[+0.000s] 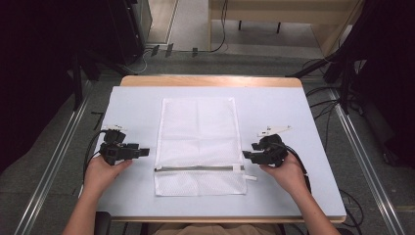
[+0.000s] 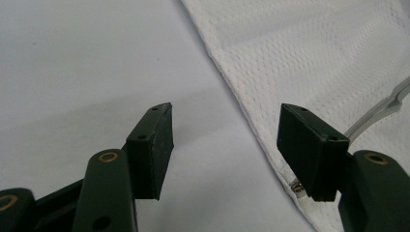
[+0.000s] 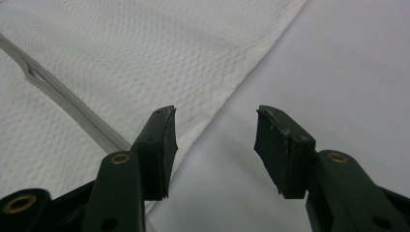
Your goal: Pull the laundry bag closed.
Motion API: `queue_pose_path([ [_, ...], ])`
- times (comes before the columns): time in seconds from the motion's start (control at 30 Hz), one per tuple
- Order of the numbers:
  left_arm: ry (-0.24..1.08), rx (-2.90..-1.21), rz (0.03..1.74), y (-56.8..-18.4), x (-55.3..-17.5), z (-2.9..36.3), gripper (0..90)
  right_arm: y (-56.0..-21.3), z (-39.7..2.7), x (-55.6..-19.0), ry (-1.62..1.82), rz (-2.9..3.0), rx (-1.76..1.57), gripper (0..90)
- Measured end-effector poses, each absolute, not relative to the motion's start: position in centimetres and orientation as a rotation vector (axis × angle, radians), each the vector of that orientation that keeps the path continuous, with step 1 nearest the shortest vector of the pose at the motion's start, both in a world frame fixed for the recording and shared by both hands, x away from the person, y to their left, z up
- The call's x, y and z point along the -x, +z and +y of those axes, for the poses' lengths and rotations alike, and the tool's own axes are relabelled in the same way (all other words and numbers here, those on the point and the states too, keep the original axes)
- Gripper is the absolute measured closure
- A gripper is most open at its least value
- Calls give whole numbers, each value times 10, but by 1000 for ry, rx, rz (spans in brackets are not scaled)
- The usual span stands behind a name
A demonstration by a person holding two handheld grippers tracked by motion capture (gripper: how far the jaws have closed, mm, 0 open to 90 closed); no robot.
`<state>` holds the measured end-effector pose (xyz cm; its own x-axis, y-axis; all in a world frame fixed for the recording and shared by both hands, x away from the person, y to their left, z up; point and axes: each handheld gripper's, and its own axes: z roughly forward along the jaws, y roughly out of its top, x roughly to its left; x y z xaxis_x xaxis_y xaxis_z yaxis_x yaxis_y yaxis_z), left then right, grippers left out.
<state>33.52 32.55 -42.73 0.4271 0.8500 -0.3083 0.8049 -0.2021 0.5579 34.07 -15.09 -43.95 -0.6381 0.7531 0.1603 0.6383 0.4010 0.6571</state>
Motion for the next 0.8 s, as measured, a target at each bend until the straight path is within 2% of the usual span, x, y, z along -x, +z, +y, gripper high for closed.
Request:
queue_pose_path([
  [0.17,128,-2016,1378,-426,-334,326,375,-437,-142,-337,1076,2500,-1240,516],
  [0.8,93,-2018,1378,-427,-334,325,371,-430,-99,-324,1123,2582,-1127,539],
])
